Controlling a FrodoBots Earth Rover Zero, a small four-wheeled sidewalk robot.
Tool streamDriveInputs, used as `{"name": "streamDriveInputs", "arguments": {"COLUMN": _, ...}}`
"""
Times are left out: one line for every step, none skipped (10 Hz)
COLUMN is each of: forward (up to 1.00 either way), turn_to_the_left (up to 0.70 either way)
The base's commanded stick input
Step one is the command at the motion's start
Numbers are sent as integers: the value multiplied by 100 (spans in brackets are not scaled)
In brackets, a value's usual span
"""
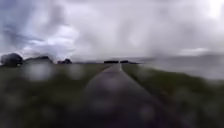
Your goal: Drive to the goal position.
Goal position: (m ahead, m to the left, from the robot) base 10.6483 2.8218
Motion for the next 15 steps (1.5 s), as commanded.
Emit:
{"name": "streamDriveInputs", "arguments": {"forward": 70, "turn_to_the_left": 0}}
{"name": "streamDriveInputs", "arguments": {"forward": 70, "turn_to_the_left": 0}}
{"name": "streamDriveInputs", "arguments": {"forward": 70, "turn_to_the_left": 0}}
{"name": "streamDriveInputs", "arguments": {"forward": 70, "turn_to_the_left": 0}}
{"name": "streamDriveInputs", "arguments": {"forward": 70, "turn_to_the_left": 0}}
{"name": "streamDriveInputs", "arguments": {"forward": 70, "turn_to_the_left": 0}}
{"name": "streamDriveInputs", "arguments": {"forward": 70, "turn_to_the_left": 0}}
{"name": "streamDriveInputs", "arguments": {"forward": 70, "turn_to_the_left": 0}}
{"name": "streamDriveInputs", "arguments": {"forward": 70, "turn_to_the_left": 0}}
{"name": "streamDriveInputs", "arguments": {"forward": 70, "turn_to_the_left": 0}}
{"name": "streamDriveInputs", "arguments": {"forward": 70, "turn_to_the_left": 0}}
{"name": "streamDriveInputs", "arguments": {"forward": 70, "turn_to_the_left": 0}}
{"name": "streamDriveInputs", "arguments": {"forward": 70, "turn_to_the_left": 0}}
{"name": "streamDriveInputs", "arguments": {"forward": 70, "turn_to_the_left": 0}}
{"name": "streamDriveInputs", "arguments": {"forward": 70, "turn_to_the_left": 0}}
